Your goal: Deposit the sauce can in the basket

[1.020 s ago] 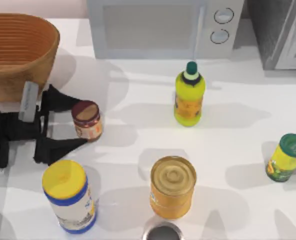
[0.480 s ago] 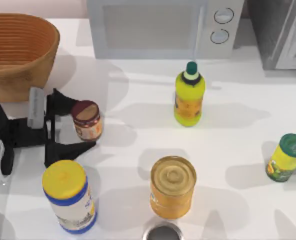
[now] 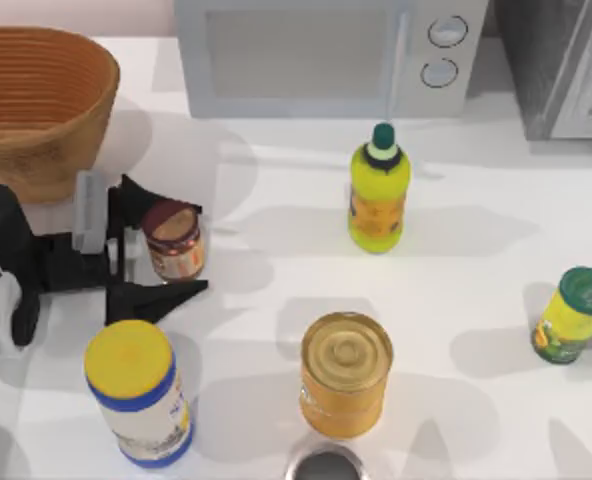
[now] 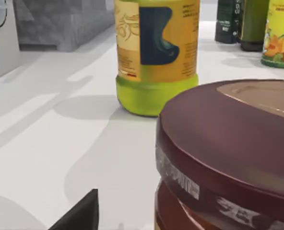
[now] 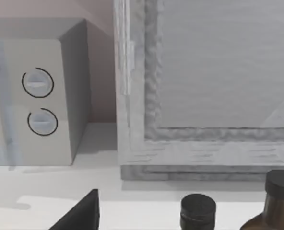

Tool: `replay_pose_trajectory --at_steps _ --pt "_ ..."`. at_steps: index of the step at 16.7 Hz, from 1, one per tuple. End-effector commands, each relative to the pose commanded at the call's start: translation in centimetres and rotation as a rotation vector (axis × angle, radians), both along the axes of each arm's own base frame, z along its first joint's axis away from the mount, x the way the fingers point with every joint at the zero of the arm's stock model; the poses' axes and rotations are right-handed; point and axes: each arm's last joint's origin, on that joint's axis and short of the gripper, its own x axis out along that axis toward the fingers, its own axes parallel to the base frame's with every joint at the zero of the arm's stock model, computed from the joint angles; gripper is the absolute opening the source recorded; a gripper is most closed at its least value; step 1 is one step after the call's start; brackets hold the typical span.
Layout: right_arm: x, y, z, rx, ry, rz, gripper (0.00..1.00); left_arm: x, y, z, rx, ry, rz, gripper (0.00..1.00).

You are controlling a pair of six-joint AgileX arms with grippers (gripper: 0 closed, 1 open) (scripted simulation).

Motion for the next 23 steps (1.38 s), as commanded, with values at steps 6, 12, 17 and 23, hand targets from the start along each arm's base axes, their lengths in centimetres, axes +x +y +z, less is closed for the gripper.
replay_pose_trajectory --at_steps 6,12,17,23 --pt "0.0 0.0 0.0 0.0 0.0 0.0 1.0 0.38 -0.38 0.68 0.002 0.001 -0.001 1.0" --pt "0.0 0.0 0.0 0.0 0.0 0.0 1.0 0.41 -0.39 0.73 0.002 0.0 0.0 1.0" --pt "0.0 0.0 0.0 0.0 0.0 0.0 1.0 0.41 -0.39 0.73 0.002 0.0 0.0 0.62" --pt "0.0 0.0 0.0 0.0 0.0 0.0 1.0 0.41 -0.39 0.73 0.002 0.0 0.0 0.17"
